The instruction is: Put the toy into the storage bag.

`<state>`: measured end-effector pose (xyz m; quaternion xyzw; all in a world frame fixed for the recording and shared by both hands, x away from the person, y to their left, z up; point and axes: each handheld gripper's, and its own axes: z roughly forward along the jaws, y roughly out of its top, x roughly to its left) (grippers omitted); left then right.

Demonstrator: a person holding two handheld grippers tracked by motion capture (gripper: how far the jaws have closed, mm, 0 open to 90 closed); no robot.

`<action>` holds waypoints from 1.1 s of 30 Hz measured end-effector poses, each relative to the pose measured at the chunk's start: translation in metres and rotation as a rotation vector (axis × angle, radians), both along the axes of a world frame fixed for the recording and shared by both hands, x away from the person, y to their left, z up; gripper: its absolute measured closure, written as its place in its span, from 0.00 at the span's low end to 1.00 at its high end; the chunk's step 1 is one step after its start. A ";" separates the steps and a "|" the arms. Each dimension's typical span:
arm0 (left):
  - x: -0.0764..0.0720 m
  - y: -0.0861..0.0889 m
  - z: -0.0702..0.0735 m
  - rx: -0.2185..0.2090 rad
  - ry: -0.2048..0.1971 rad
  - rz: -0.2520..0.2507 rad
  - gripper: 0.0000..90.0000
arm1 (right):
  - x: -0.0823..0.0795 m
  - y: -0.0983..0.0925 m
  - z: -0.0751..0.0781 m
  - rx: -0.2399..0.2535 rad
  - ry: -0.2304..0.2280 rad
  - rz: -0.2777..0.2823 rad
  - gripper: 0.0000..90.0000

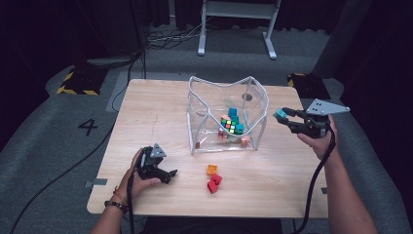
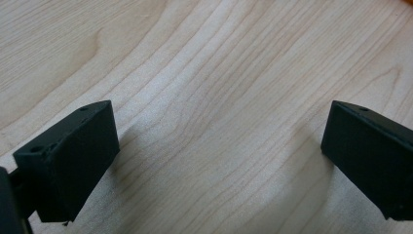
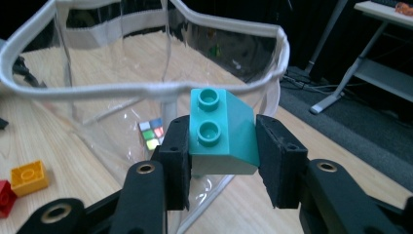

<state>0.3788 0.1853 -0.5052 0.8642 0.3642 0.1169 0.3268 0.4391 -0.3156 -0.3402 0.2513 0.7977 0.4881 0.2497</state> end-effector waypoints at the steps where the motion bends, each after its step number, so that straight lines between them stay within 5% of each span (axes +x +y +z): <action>1: 0.000 0.000 0.000 0.000 0.000 0.001 0.01 | 0.001 0.001 0.003 -0.002 -0.003 -0.003 0.66; 33: 0.000 0.000 0.000 0.000 0.000 0.000 0.00 | 0.044 0.037 0.054 -0.016 -0.034 0.006 0.66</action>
